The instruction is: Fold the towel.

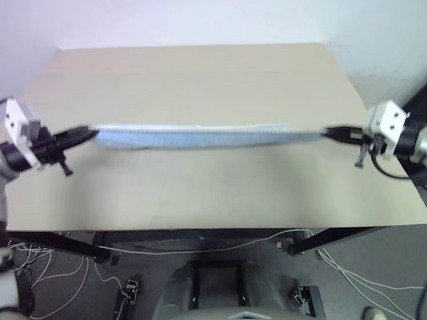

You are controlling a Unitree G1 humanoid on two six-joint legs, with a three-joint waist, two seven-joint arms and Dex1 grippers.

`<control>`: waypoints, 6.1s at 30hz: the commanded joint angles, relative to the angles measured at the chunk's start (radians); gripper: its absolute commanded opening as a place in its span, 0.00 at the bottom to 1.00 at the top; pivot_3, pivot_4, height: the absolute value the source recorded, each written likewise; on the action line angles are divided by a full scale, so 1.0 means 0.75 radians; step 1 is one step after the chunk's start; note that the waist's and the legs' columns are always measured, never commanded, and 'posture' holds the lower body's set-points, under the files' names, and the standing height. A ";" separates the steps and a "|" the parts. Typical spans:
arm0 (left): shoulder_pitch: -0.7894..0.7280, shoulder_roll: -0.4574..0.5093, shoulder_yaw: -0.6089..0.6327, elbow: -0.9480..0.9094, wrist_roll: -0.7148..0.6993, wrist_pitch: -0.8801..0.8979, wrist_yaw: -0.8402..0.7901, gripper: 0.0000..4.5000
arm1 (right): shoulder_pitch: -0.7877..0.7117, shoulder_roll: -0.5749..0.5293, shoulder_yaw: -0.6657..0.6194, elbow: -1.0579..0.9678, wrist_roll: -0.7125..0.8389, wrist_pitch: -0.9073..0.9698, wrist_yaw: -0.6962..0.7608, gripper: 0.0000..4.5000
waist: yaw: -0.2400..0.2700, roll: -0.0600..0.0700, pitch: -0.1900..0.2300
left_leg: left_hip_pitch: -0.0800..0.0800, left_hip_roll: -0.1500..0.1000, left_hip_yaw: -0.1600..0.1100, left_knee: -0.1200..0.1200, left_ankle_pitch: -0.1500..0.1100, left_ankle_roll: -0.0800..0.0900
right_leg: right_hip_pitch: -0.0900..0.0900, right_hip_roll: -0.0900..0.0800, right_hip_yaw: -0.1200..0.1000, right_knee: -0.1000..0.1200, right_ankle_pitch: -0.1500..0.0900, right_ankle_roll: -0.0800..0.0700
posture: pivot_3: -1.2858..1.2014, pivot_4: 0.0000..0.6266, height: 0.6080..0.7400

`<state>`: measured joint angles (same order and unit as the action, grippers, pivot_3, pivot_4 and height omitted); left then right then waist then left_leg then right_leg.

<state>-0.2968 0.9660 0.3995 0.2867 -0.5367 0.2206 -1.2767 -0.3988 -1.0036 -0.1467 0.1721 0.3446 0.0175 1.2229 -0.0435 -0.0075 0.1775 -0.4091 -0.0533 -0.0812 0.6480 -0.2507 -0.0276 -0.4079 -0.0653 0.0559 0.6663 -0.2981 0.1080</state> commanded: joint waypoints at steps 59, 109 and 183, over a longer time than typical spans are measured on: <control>-0.574 -0.198 -0.421 0.822 0.568 -0.397 0.284 0.64 | -0.733 0.357 0.341 1.132 -0.537 -0.358 -0.187 0.44 | 0.028 0.000 0.000 | -0.001 -0.003 0.001 0.000 0.000 0.000 | -0.002 0.002 -0.002 0.000 0.000 0.000 | 0.52 0.24 1.00; 0.000 -0.270 -0.233 -0.292 0.056 0.115 0.187 1.00 | 0.208 1.013 -0.595 -0.305 1.688 1.433 -2.186 0.99 | 0.017 -0.003 -0.004 | 0.002 0.000 -0.001 -0.001 0.000 0.001 | 0.003 0.001 -0.001 -0.001 0.000 0.000 | 0.52 0.24 1.00; 0.054 -0.367 -0.284 -0.383 0.063 0.068 0.275 1.00 | -0.250 0.671 0.617 -0.435 0.140 1.070 -0.849 0.01 | 0.035 -0.004 -0.003 | -0.001 -0.001 -0.002 -0.001 -0.001 0.001 | 0.000 -0.001 -0.002 -0.004 0.000 0.000 | 0.52 0.24 1.00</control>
<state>-0.2460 0.6859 0.1728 0.0263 -0.4805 0.2908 -1.0680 -0.5715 -0.5076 0.3358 -0.1299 0.4645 0.8271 0.5773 -0.0171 -0.0103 0.1751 -0.4094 -0.0538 -0.0823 0.6469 -0.2514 -0.0269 -0.4077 -0.0662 0.0544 0.6630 -0.2978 0.1079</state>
